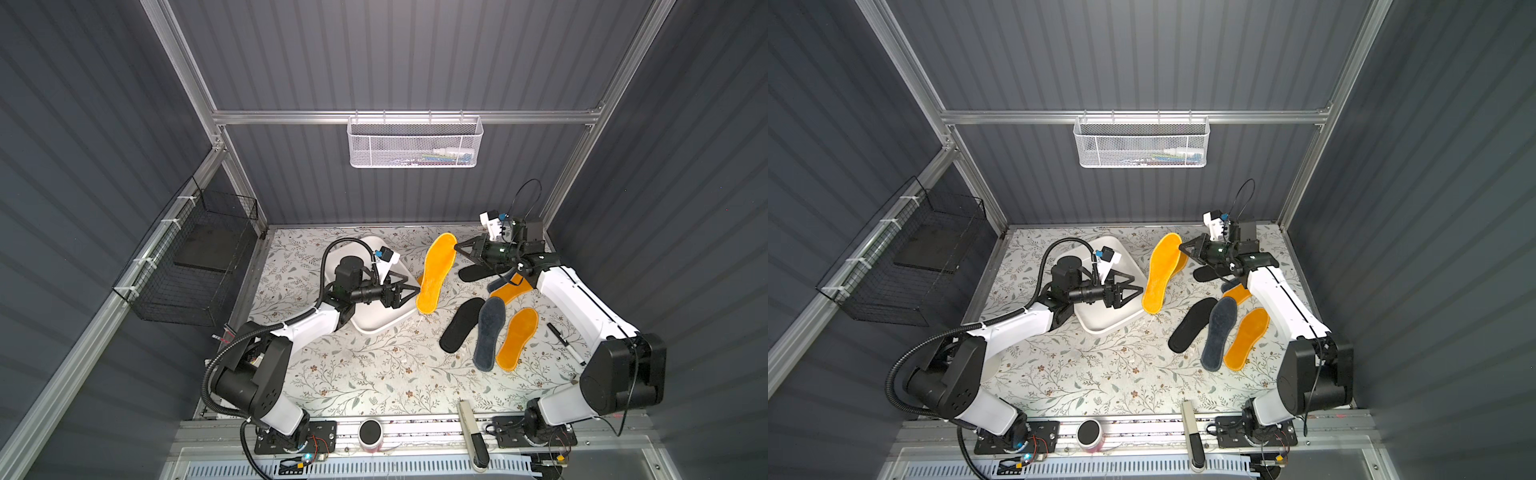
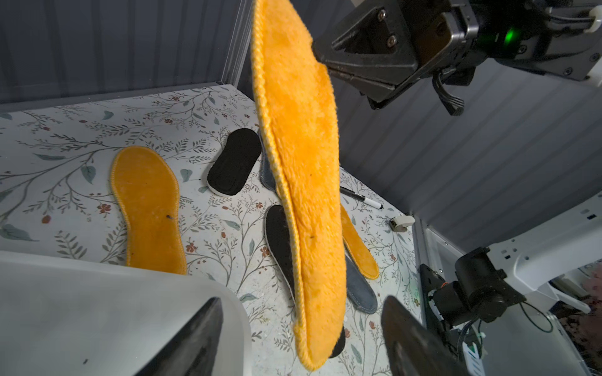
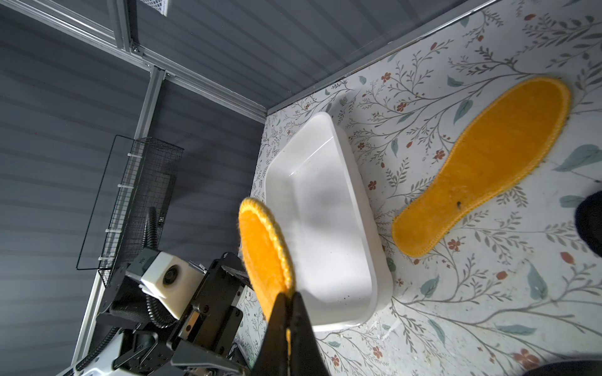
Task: Put the insoles into the storage box
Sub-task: Place the insole in the storage box.
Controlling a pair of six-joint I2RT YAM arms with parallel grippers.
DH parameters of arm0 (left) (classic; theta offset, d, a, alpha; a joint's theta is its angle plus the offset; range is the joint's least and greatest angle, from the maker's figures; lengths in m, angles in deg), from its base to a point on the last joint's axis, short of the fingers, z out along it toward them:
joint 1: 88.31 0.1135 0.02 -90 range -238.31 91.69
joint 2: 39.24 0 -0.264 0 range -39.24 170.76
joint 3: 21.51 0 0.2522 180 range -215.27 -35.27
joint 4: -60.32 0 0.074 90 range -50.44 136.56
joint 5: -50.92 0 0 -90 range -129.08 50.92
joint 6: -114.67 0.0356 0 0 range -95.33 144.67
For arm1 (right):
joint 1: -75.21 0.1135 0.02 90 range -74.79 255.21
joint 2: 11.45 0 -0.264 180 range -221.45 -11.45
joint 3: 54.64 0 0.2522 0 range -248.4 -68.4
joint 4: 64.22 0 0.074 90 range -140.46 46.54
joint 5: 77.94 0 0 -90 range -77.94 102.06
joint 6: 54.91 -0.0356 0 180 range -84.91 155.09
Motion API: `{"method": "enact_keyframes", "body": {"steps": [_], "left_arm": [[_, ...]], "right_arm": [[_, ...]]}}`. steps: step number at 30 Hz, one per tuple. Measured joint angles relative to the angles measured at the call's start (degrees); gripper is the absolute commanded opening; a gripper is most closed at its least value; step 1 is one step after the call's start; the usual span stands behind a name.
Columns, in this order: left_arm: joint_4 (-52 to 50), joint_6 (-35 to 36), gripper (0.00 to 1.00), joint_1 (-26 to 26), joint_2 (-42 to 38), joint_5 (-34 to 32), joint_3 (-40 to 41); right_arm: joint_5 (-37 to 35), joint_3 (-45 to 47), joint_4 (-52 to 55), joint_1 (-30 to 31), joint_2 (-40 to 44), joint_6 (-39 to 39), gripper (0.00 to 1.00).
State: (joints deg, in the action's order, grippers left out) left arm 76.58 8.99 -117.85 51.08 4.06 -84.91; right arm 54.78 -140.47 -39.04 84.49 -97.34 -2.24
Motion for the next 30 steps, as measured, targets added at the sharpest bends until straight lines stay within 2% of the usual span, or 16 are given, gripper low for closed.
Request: {"method": "enact_keyframes", "body": {"steps": [9,16,30], "left_arm": [[3.5,-2.0,0.57,-0.2,0.8,1.2,-0.1],[3.5,-2.0,0.52,-0.3,0.8,1.3,-0.2],[0.3,-0.4,0.3,-0.5,0.8,0.6,-1.1]], "right_arm": [[1.1,-1.9,-1.2,2.9,-2.6,-0.2,0.0],[1.7,-3.0,-1.2,5.0,-5.2,-0.2,0.0],[2.1,-4.3,-1.1,5.4,-5.6,0.0,0.0]]}}
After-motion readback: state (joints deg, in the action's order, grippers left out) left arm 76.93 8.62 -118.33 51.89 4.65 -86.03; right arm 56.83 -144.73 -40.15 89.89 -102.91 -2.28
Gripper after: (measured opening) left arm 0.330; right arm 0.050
